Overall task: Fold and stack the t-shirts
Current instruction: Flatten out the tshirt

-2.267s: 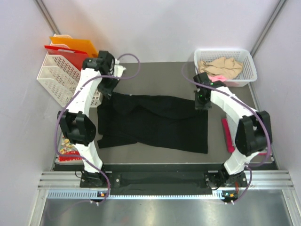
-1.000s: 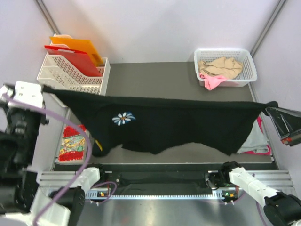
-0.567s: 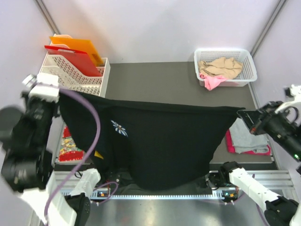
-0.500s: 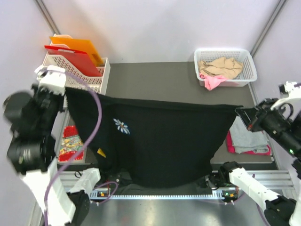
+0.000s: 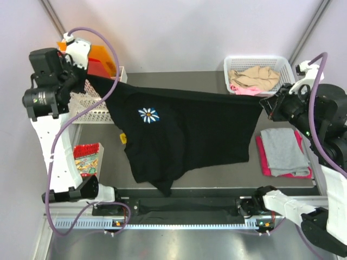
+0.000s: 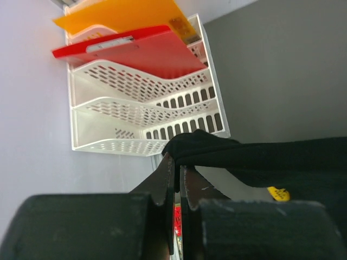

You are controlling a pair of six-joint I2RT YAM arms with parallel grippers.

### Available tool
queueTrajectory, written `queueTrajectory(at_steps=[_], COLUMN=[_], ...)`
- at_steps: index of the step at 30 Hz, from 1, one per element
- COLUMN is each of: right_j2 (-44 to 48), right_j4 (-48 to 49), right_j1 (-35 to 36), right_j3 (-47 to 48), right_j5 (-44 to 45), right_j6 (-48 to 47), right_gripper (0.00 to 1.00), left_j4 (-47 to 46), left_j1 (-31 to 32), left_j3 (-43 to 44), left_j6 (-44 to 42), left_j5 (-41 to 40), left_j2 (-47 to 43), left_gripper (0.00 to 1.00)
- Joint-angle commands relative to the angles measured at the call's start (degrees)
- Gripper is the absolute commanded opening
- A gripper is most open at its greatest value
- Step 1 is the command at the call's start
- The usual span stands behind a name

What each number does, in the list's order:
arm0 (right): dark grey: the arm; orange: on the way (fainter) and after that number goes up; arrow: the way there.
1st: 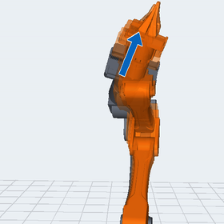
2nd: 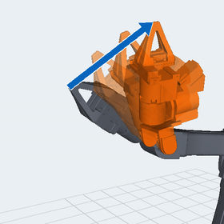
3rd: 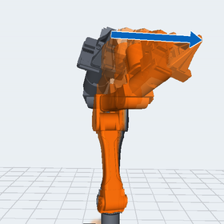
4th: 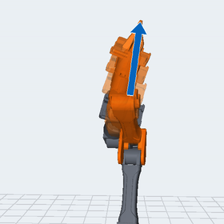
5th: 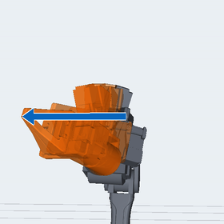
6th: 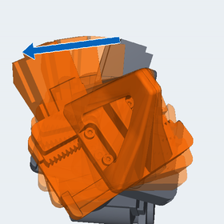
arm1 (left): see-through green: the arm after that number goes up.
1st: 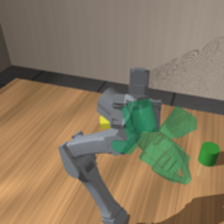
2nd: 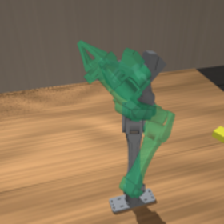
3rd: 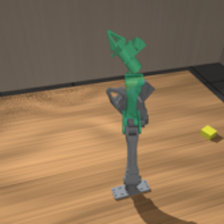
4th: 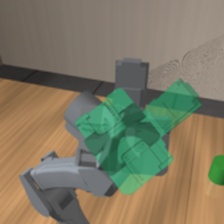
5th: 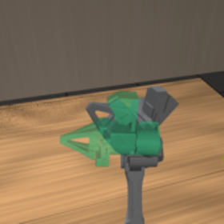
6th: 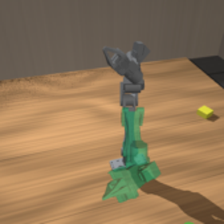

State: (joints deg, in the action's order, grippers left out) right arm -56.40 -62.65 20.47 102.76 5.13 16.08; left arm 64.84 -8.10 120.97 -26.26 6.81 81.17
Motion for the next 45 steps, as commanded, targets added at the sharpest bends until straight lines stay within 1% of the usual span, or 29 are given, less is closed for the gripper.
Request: queueTrajectory(at_steps=[1,4,5,7,10,11,13,16,18,20,22,24,25,27,28,29,30,31,32,34,35,37,39,40,41,42,43,44,45], right_j2=[3.31,4.63,4.72,5.95,6.83,7.27,7.71,7.80,7.01,6.05,5.34,5.69,6.47,9.37,10.42,12.18,12.54,12.72,12.55,11.41,9.49,6.85,1.49,-0.62,-4.82,-7.12,-9.32,-13.34,-15.38], right_j4=[-3.60,-7.56,-10.70,-12.57,-17.14,-19.15,-19.96,-20.93,-20.58,-19.97,-19.09,-17.51,-14.89,-11.81,-9.70,-6.03,-4.08,-2.32,0.83,3.58,5.24,10.25,14.03,14.92,15.71,16.68,17.12,17.65,18.00], right_j1=[-0.25,-0.25,-0.25,-0.25,-0.34,-0.34,-0.95,-2.09,-2.80,-3.59,-4.12,-4.12,-4.12,-4.12,-4.03,-4.03,-4.12,-4.03,-4.12,-4.12,-4.12,-4.12,-4.12,-4.12,-4.12,-4.12,-4.03,-4.12,-4.12], right_j3=[1.12,4.19,7.07,9.90,16.14,19.37,21.77,25.55,27.75,29.33,29.87,26.89,21.57,14.70,7.18,3.54,0.28,-6.19,-9.30,-17.28,-19.68,-24.95,-26.55,-26.21,-25.77,-24.90,-23.24,-22.52,-21.65], right_j5=[4.37,2.27,1.65,-0.11,-1.70,-2.13,-3.10,-4.86,-7.32,-9.07,-9.17,-8.82,-8.56,-6.19,-5.31,-3.47,-2.32,-1.18,1.87,5.67,9.43,12.53,16.22,17.28,18.85,19.91,20.53,21.67,22.20], right_j6=[-0.43,-0.69,-1.22,-1.22,0.35,1.58,2.38,2.56,2.47,1.68,0.98,0.80,0.89,1.67,2.64,2.99,3.43,3.87,4.05,4.84,4.93,5.28,5.37,4.93,4.67,4.58,4.06,3.88,3.88], right_gripper=[0.00,0.00,0.00,0.00,0.00,0.00,0.00,0.00,0.00,0.00,0.00,0.00,0.00,0.00,0.00,0.00,0.00,0.00,0.00,0.00,0.00,0.00,0.00,0.00,0.00,0.00,0.00,0.00,0.00], left_j4=[2.65,5.90,6.35,6.70,5.31,2.86,0.04,-4.71,-7.53,-9.28,-12.97,-15.34,-15.01,-13.35,-10.03,-7.99,-6.23,-1.69,0.44,4.75,7.55,8.46,9.25,9.69,9.34,9.17,8.73,7.77,5.50], left_j1=[-0.95,-0.95,-0.87,-0.87,-1.04,-1.13,-1.48,-2.27,-3.06,-4.90,-7.09,-8.68,-10.26,-12.11,-13.16,-13.43,-13.35,-13.35,-13.35,-13.17,-13.17,-11.60,-9.14,-5.56,-3.79,-2.29,0.95,2.20,4.04], left_j3=[8.66,13.49,14.46,15.44,12.64,10.10,8.59,10.07,13.49,17.09,17.90,16.68,15.63,10.28,7.82,2.66,-0.18,-3.08,-8.24,-12.84,-16.78,-20.67,-24.89,-25.69,-26.39,-26.40,-26.14,-25.18,-24.21], left_j6=[-1.16,-2.91,-3.61,-5.64,-6.87,-7.13,-6.88,-5.03,-3.45,-1.61,-0.29,1.82,2.18,3.67,3.59,4.02,4.11,3.42,1.84,-0.36,-2.98,-4.67,-7.22,-8.36,-8.80,-8.98,-9.16,-8.81,-8.55], left_j5=[1.18,1.81,1.54,1.01,1.45,1.28,0.06,-0.65,-0.48,0.57,1.62,3.91,5.13,9.53,10.93,11.90,12.43,13.66,14.71,17.18,17.53,15.01,12.02,8.17,6.39,5.07,3.49,0.60,-0.30], left_j2=[-6.53,-10.04,-10.93,-14.78,-21.21,-22.88,-26.66,-27.64,-26.33,-25.01,-23.86,-23.34,-23.16,-22.55,-22.11,-21.49,-20.01,-19.12,-17.98,-13.68,-12.01,-7.53,-2.61,-0.68,2.74,4.42,6.09,8.98,10.49], left_gripper=[0.00,0.00,0.00,0.00,0.00,0.00,0.00,0.00,0.00,0.00,0.00,0.00,0.00,0.00,0.00,0.00,0.00,0.00,0.00,0.00,0.00,0.00,0.00,0.00,0.00,0.00,0.00,0.00,0.00])
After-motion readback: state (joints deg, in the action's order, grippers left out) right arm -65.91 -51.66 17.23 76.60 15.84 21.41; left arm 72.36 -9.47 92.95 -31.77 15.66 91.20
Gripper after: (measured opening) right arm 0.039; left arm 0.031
